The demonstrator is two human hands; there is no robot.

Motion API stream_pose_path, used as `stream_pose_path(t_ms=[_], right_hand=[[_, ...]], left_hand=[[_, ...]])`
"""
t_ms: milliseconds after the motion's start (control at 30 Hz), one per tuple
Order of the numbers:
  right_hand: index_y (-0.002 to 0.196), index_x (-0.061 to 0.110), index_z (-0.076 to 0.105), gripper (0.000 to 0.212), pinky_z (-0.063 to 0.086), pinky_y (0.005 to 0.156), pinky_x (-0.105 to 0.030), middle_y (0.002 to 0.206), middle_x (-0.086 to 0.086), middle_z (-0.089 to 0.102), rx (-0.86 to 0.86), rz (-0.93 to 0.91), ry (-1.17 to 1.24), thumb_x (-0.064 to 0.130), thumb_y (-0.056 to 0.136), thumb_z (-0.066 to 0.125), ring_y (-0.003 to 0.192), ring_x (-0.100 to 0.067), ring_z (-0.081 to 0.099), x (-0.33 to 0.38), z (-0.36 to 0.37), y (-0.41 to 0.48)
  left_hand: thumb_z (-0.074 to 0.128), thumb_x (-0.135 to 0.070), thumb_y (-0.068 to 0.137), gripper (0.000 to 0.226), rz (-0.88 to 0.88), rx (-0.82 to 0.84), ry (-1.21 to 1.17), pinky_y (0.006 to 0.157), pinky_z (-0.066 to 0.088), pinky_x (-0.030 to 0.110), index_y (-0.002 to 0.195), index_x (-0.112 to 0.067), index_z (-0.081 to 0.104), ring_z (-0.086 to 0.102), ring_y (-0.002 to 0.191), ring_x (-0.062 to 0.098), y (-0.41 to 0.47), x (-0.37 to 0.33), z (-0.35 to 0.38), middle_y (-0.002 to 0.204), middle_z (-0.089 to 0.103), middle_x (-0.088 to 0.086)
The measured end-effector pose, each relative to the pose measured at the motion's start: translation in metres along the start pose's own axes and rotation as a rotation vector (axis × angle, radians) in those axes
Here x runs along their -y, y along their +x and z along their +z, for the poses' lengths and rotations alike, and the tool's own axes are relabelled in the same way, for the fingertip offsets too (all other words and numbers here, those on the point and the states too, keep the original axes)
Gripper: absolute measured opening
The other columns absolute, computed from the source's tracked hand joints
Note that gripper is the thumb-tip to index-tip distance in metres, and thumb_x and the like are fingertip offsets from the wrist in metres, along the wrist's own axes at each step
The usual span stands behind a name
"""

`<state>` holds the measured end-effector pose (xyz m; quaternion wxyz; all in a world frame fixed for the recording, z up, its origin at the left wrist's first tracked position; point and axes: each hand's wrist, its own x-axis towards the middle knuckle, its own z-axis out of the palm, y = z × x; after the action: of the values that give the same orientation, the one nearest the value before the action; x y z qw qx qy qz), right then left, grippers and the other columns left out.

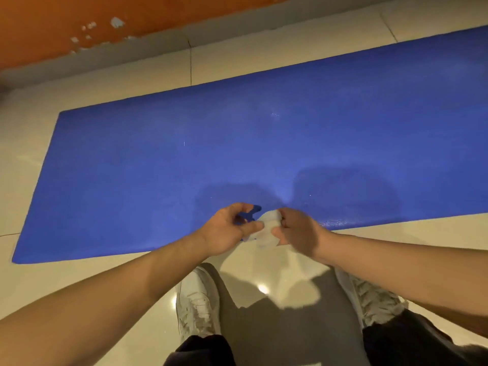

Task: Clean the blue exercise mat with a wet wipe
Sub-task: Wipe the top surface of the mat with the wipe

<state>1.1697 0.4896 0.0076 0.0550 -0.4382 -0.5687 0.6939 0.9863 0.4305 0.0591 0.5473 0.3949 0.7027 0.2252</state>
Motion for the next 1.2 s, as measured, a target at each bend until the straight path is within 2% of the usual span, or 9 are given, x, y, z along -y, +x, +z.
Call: stream_pose_path(t_ms=[167, 333, 567, 667, 833, 933, 1000, 1100, 1200], right_hand=[[0.118, 0.001, 0.066, 0.029, 0.060, 0.087, -0.042, 0.107, -0.013, 0.075, 0.080, 0.027, 0.076, -0.004, 0.096, 0.048, 0.101, -0.028, 0.073, -0.017, 0.007, -0.001], [0.097, 0.001, 0.067, 0.012, 0.059, 0.071, -0.029, 0.093, -0.013, 0.076, 0.038, 0.055, 0.060, 0.000, 0.097, 0.055, 0.090, -0.029, 0.073, -0.016, -0.003, -0.005], [0.073, 0.012, 0.056, 0.026, 0.040, 0.061, -0.027, 0.064, 0.006, 0.048, 0.045, 0.081, -0.035, 0.019, 0.098, 0.063, 0.062, -0.013, 0.045, -0.019, -0.003, -0.009], [0.098, 0.009, 0.069, 0.015, 0.047, 0.071, -0.031, 0.086, 0.002, 0.073, 0.052, 0.113, -0.050, 0.023, 0.095, 0.064, 0.080, -0.029, 0.065, -0.020, -0.006, -0.011], [0.130, 0.028, 0.061, 0.041, 0.050, 0.086, -0.026, 0.108, 0.006, 0.072, 0.004, 0.166, -0.085, 0.023, 0.091, 0.072, 0.102, -0.013, 0.067, -0.021, -0.011, -0.013], [0.138, 0.027, 0.051, 0.051, 0.042, 0.069, -0.011, 0.072, 0.021, 0.062, 0.047, 0.142, -0.079, 0.018, 0.092, 0.071, 0.077, 0.004, 0.061, -0.019, -0.010, -0.012], [0.140, 0.027, 0.046, 0.055, 0.040, 0.061, -0.009, 0.059, 0.023, 0.060, 0.049, 0.120, -0.073, 0.015, 0.092, 0.070, 0.062, 0.005, 0.058, -0.020, -0.009, -0.011], [0.152, 0.033, 0.036, 0.072, 0.042, 0.070, -0.017, 0.080, 0.018, 0.060, 0.031, 0.105, -0.065, 0.020, 0.091, 0.072, 0.075, 0.001, 0.058, -0.021, -0.008, -0.007], [0.156, 0.037, 0.028, 0.078, 0.044, 0.074, -0.020, 0.083, 0.018, 0.063, 0.051, 0.092, -0.098, 0.021, 0.093, 0.070, 0.082, 0.000, 0.060, -0.022, -0.006, -0.007]], left_hand=[[0.078, -0.012, 0.086, 0.021, -0.016, 0.050, 0.015, 0.074, 0.053, 0.024, 0.104, -0.005, 0.070, 0.064, 0.076, 0.007, 0.008, 0.017, 0.004, 0.089, 0.069, 0.006], [0.072, -0.005, 0.090, 0.015, -0.041, -0.034, -0.004, 0.068, 0.052, 0.019, 0.094, 0.009, 0.068, 0.063, 0.068, 0.007, 0.015, 0.021, 0.005, 0.080, 0.069, 0.008], [0.073, -0.002, 0.088, 0.016, -0.020, 0.011, 0.023, 0.074, 0.055, 0.024, 0.102, 0.006, 0.069, 0.065, 0.081, 0.016, 0.013, 0.030, 0.014, 0.095, 0.071, 0.020], [0.071, 0.000, 0.089, 0.011, -0.056, -0.019, -0.003, 0.066, 0.053, 0.024, 0.099, 0.003, 0.069, 0.064, 0.069, 0.010, 0.015, 0.033, 0.012, 0.083, 0.069, 0.010], [0.074, -0.006, 0.087, 0.028, -0.238, -0.065, -0.151, 0.054, 0.046, 0.023, 0.111, 0.000, 0.061, 0.054, 0.055, 0.015, 0.020, 0.036, 0.005, 0.071, 0.062, 0.007], [0.076, -0.009, 0.087, 0.032, -0.207, -0.109, -0.150, 0.055, 0.045, 0.016, 0.110, -0.006, 0.054, 0.054, 0.060, 0.009, 0.018, 0.036, 0.012, 0.085, 0.059, 0.006], [0.080, -0.016, 0.084, 0.042, -0.024, -0.185, 0.015, 0.060, 0.041, 0.009, 0.110, -0.008, 0.048, 0.050, 0.071, 0.001, 0.014, 0.037, 0.017, 0.096, 0.053, -0.004], [0.078, -0.046, 0.076, 0.045, 0.275, -0.154, 0.385, 0.080, 0.041, 0.016, 0.103, -0.026, 0.049, 0.045, 0.100, 0.010, 0.012, 0.047, 0.013, 0.107, 0.047, -0.013], [0.068, -0.070, 0.069, 0.051, 0.176, 0.066, 0.429, 0.096, 0.041, 0.030, 0.106, -0.037, 0.059, 0.045, 0.110, 0.010, 0.012, 0.049, 0.011, 0.109, 0.055, -0.020]])
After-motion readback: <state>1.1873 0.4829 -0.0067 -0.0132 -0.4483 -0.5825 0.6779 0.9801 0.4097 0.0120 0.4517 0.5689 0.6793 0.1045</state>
